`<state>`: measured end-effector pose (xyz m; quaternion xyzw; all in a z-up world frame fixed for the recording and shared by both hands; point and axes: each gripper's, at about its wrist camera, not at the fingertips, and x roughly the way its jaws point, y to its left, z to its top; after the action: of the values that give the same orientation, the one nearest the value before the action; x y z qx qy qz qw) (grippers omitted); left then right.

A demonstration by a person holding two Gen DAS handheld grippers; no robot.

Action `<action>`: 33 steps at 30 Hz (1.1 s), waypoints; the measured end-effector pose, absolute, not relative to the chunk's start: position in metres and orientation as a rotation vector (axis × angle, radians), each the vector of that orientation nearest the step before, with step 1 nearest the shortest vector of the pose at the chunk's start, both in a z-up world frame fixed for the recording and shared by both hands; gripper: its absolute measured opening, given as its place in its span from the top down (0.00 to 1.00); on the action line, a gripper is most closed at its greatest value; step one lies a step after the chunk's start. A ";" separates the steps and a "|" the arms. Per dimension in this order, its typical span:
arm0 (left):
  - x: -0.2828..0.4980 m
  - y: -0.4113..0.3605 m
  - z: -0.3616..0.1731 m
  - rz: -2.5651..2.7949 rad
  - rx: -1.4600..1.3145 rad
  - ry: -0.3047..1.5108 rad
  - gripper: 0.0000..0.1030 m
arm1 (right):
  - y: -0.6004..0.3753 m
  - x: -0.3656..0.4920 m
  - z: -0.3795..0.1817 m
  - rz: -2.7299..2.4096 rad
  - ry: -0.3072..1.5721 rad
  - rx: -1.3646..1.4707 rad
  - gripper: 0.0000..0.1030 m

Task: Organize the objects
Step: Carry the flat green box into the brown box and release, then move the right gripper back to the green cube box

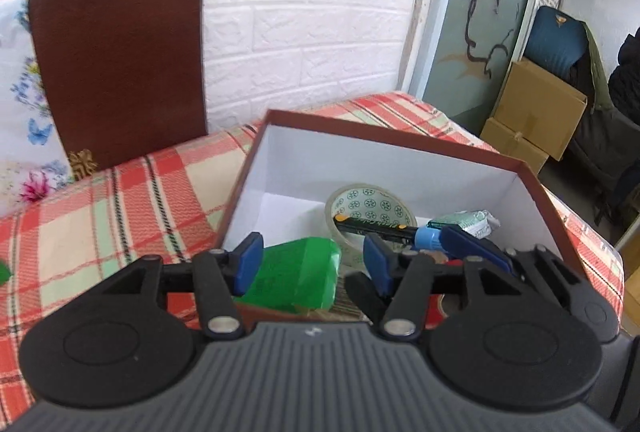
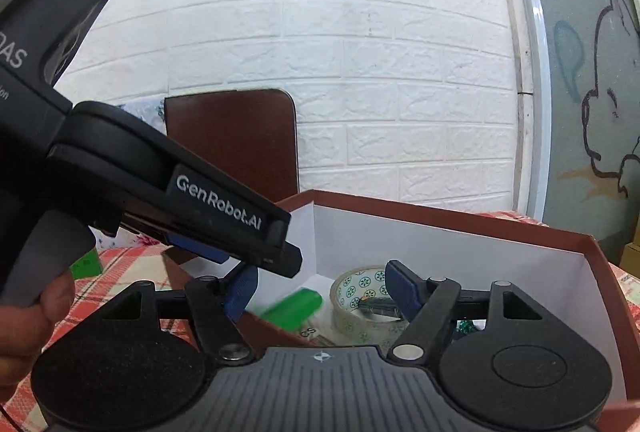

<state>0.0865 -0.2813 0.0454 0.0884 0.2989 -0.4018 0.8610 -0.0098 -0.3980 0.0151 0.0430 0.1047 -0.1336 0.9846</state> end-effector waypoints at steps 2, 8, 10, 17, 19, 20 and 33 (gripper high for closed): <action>0.080 -0.268 0.049 -0.836 0.174 0.604 0.44 | -0.389 -0.018 0.015 -0.267 0.184 0.074 0.32; 0.076 -0.215 0.050 -0.750 0.099 0.616 0.44 | -0.352 -0.033 0.015 -0.181 0.164 0.036 0.30; 0.077 -0.196 0.043 -0.703 0.093 0.630 0.44 | -0.335 -0.025 0.013 -0.139 0.183 0.011 0.28; 0.094 -0.130 0.013 -0.503 0.105 0.695 0.44 | -0.271 -0.018 0.004 0.018 0.275 -0.037 0.29; 0.102 -0.111 0.006 -0.452 0.102 0.704 0.44 | -0.257 -0.014 0.002 0.048 0.300 -0.044 0.29; 0.106 -0.102 0.001 -0.426 0.102 0.707 0.44 | -0.252 -0.010 0.000 0.059 0.311 -0.049 0.29; 0.153 0.007 -0.049 -0.156 0.059 0.740 0.35 | -0.200 0.060 -0.011 0.156 0.400 -0.179 0.31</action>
<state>0.1533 0.0067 -0.0485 0.0287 0.3612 -0.0763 0.9289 0.0598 -0.2002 -0.0108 -0.0885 0.1982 0.0774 0.9731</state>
